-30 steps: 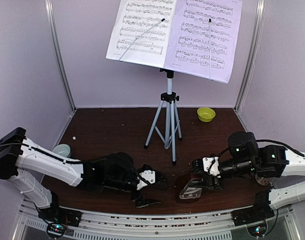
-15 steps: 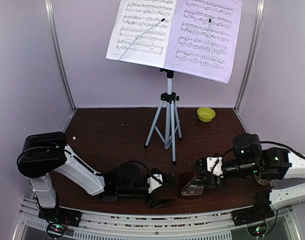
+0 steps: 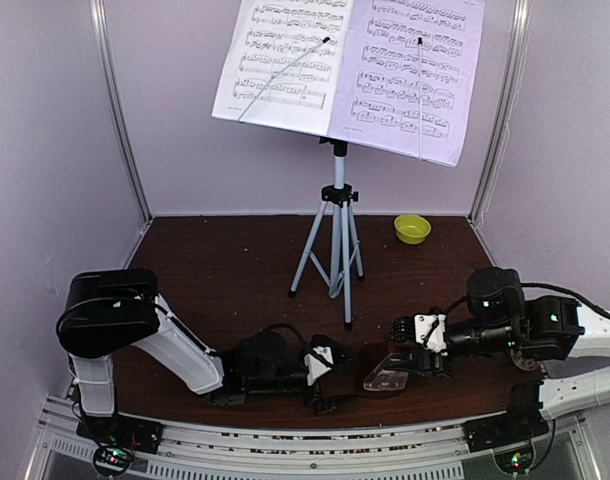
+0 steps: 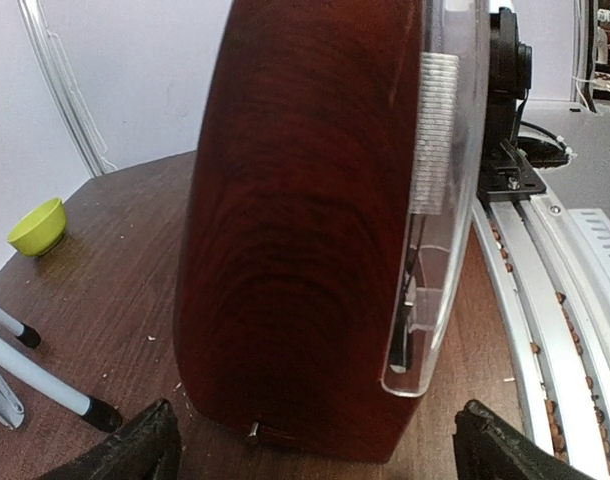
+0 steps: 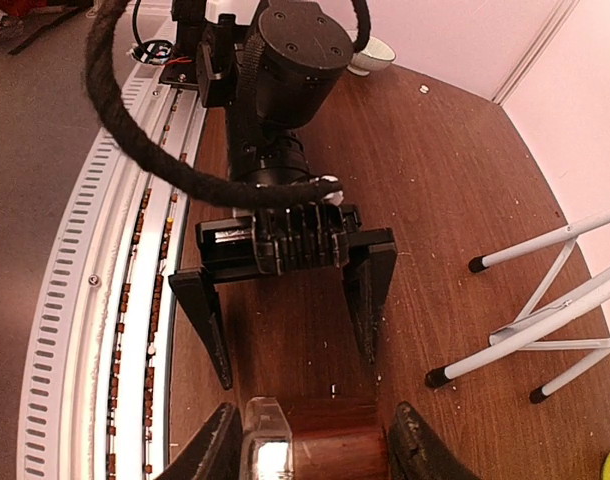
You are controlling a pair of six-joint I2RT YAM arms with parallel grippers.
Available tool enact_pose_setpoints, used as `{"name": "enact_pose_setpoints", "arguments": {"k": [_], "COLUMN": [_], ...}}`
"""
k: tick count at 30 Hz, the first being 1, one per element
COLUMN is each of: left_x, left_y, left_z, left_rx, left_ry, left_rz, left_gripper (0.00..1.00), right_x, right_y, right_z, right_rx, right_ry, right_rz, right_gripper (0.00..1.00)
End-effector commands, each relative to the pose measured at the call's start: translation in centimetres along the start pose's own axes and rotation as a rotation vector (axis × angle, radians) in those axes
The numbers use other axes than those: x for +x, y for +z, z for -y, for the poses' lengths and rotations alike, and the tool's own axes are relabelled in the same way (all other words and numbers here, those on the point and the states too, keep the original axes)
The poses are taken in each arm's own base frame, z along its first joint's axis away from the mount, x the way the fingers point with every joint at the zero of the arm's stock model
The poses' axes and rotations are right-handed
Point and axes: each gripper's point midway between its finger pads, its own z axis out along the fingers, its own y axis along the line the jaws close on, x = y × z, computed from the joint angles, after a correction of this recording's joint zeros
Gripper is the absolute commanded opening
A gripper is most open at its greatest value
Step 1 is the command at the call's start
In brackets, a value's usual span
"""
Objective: Set up the instrument practice props
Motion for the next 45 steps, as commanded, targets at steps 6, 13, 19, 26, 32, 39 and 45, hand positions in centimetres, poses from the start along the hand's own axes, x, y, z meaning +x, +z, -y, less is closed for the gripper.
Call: {"name": "enact_pose_setpoints", "arguments": {"k": [6,13,19,26,32,39,45], "left_x": [-0.2,0.7,1.0,1.4,1.6,1.9,2.0], "left_y": [1.6,2.2,2.4,2.5,2.7,3.0,3.2], "left_z": [0.4,0.1,-0.1,-0.4,-0.3,-0.3,-0.3], "left_rx": [0.05,0.056,0.056,0.044,0.052,0.057,0.061], "left_ry": [-0.022,-0.037,-0.053,-0.068,-0.067,-0.072,-0.072], "left_rz": [0.038,0.024,0.017,0.006,-0.002,-0.017,-0.023], "left_gripper": [0.98,0.98,0.97,0.93,0.89,0.86,0.83], "right_x": [-2.2,-2.1,-2.3,-2.3,-2.1,-2.1,-1.9], "right_y": [-0.3,-0.5,-0.7,-0.6,-0.6,-0.7,-0.6], "right_z": [1.4,1.6,1.7,1.9,2.1,2.4,2.5], "right_rx": [0.055,0.074,0.082,0.086,0.101,0.114,0.126], "right_ry": [-0.026,-0.023,-0.025,-0.024,-0.021,-0.019,-0.013], "right_rz": [0.067,0.065,0.072,0.065,0.06,0.055,0.048], "right_gripper": [0.06,0.06,0.06,0.06,0.06,0.07,0.06]}}
